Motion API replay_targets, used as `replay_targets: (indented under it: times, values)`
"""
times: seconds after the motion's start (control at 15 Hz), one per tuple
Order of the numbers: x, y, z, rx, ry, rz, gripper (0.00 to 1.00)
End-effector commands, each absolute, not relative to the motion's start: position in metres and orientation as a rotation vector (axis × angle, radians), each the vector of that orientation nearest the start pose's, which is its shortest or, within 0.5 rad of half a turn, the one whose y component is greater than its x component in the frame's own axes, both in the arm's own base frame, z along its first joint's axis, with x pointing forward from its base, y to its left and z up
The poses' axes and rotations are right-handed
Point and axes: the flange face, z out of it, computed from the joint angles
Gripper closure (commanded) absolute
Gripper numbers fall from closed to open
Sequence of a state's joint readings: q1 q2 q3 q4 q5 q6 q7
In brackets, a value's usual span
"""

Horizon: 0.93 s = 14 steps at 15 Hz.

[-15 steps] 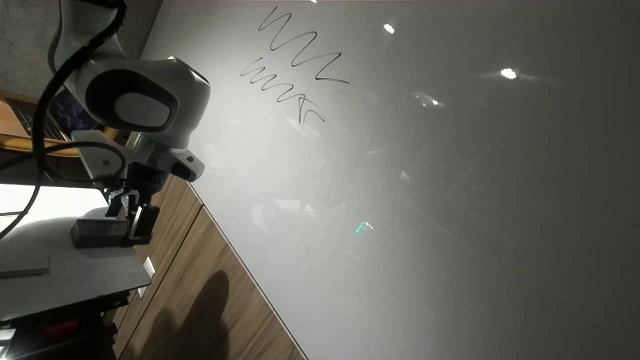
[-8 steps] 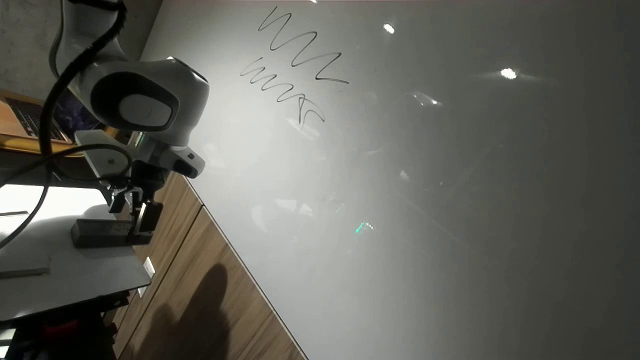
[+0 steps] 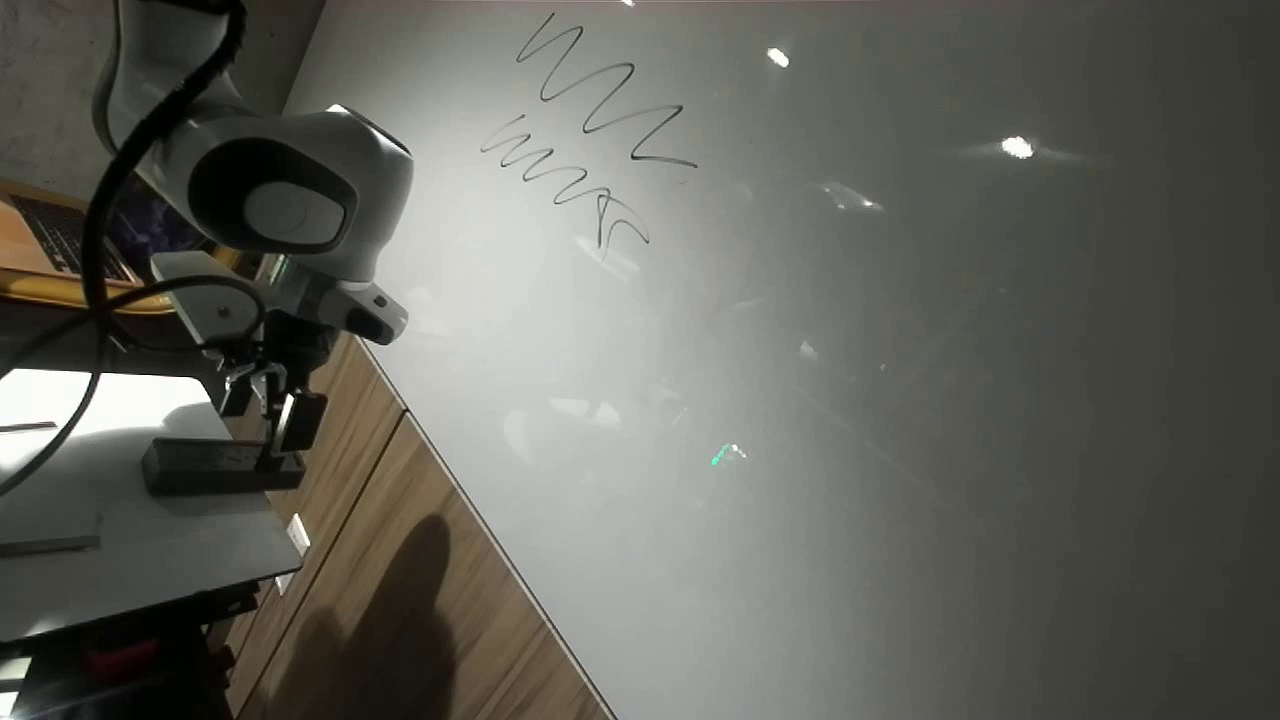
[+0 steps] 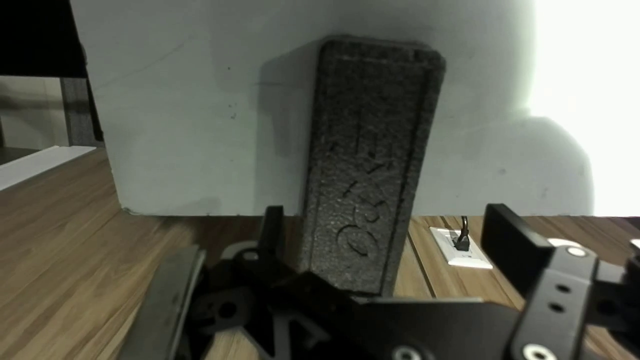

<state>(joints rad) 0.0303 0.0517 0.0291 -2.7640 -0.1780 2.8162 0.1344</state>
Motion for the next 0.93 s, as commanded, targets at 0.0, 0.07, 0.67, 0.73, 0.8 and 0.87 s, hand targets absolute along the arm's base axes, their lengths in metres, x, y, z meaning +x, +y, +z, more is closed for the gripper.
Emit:
replay_targets:
  times: [0.0, 0.07, 0.67, 0.73, 0.8, 0.87]
  values:
    - [0.387, 0.031, 0.199, -3.210, -0.144, -0.037, 0.00]
    - [0.386, 0.032, 0.198, -3.214, -0.145, -0.037, 0.00]
    - [0.381, 0.035, 0.189, -3.236, -0.138, -0.012, 0.26]
    - [0.381, 0.035, 0.188, -3.236, -0.137, -0.008, 0.27]
    - [0.381, 0.036, 0.187, -3.237, -0.135, -0.006, 0.35]
    - [0.381, 0.036, 0.188, -3.236, -0.131, -0.005, 0.43]
